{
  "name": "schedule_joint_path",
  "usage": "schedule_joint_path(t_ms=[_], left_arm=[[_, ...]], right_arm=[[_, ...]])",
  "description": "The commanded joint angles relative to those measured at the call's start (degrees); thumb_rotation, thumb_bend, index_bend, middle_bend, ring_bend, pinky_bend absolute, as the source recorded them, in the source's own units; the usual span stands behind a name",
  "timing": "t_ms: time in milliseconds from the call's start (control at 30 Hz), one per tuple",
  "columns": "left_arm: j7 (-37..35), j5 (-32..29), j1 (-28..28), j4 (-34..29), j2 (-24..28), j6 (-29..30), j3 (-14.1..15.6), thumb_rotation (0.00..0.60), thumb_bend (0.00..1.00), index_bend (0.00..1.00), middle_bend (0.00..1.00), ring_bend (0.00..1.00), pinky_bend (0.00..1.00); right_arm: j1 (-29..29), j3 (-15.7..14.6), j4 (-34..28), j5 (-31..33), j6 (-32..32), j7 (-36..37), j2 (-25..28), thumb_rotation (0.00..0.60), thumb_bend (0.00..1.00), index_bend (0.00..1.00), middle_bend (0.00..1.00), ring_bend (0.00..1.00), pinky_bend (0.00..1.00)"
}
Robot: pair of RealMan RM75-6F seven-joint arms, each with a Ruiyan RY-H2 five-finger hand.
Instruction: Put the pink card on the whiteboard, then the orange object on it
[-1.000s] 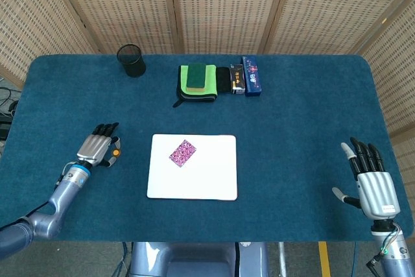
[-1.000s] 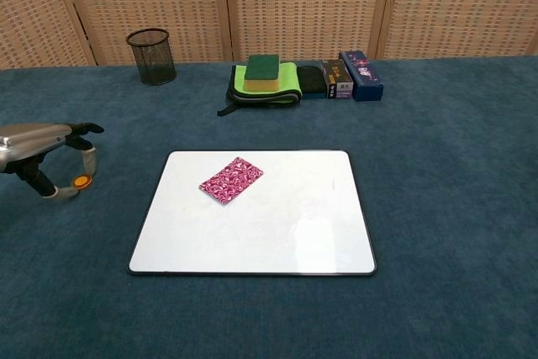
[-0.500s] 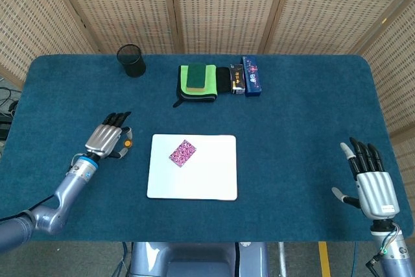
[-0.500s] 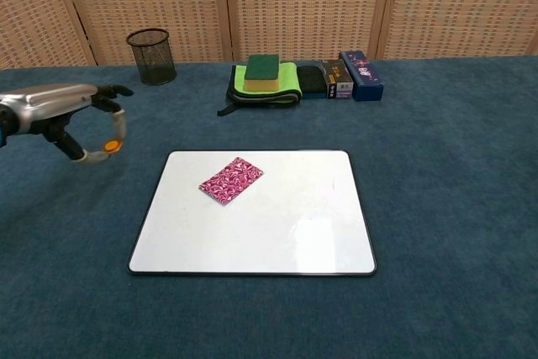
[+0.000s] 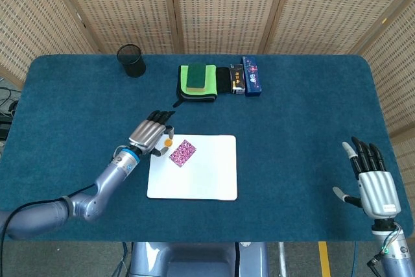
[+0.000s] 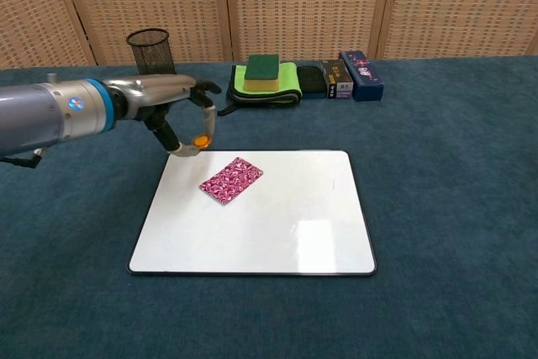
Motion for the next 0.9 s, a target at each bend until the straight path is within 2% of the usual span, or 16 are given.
schedule_joint_path(t_ms=[33, 267, 567, 633, 700, 767, 867, 900], left_arm=[[4.0, -5.1, -2.8, 2.3, -4.2, -0.1, 0.0, 0.600, 0.35, 0.57, 0.00, 0.00, 0.00], [7.6, -8.9, -4.6, 4.6, -7.4, 1.4, 1.1, 0.600, 0.35, 0.57, 0.00, 0.00, 0.00], [8.1, -9.9, -5.1, 5.6, -8.4, 1.7, 2.1, 0.600, 0.34, 0.57, 0.00, 0.00, 0.00], [8.2, -10.0, -5.2, 5.9, -8.6, 1.8, 2.2, 0.600, 0.33, 0.50, 0.00, 0.00, 0.00], [8.1, -10.0, -5.3, 6.1, -8.7, 1.8, 2.3, 0.600, 0.31, 0.33, 0.00, 0.00, 0.00], [8.2, -10.0, -5.3, 6.2, -8.8, 1.9, 2.5, 0.600, 0.31, 0.21, 0.00, 0.00, 0.00], [8.2, -10.5, -5.3, 5.8, -8.6, 1.6, 2.7, 0.600, 0.30, 0.05, 0.00, 0.00, 0.00], [8.1, -10.6, -5.3, 5.6, -8.4, 1.4, 2.7, 0.600, 0.29, 0.02, 0.00, 0.00, 0.00]], right_arm=[[0.0, 0.0, 0.1, 0.0, -0.1, 0.3, 0.1, 0.600, 0.00, 0.00, 0.00, 0.00, 0.00], [0.0, 0.0, 0.2, -0.2, 0.0, 0.4, 0.1, 0.600, 0.00, 0.00, 0.00, 0.00, 0.00], [0.0, 0.0, 0.3, -0.2, 0.1, 0.4, 0.1, 0.600, 0.00, 0.00, 0.00, 0.00, 0.00], [0.0, 0.0, 0.2, -0.2, 0.1, 0.4, 0.1, 0.600, 0.00, 0.00, 0.00, 0.00, 0.00], [0.0, 0.0, 0.3, -0.2, 0.1, 0.4, 0.0, 0.600, 0.00, 0.00, 0.00, 0.00, 0.00], [0.0, 0.0, 0.3, -0.2, 0.1, 0.4, 0.1, 0.600, 0.00, 0.00, 0.00, 0.00, 0.00], [0.0, 0.0, 0.3, -0.2, 0.1, 0.4, 0.0, 0.600, 0.00, 0.00, 0.00, 0.00, 0.00], [0.0, 0.0, 0.3, -0.2, 0.1, 0.4, 0.0, 0.600, 0.00, 0.00, 0.00, 0.00, 0.00]])
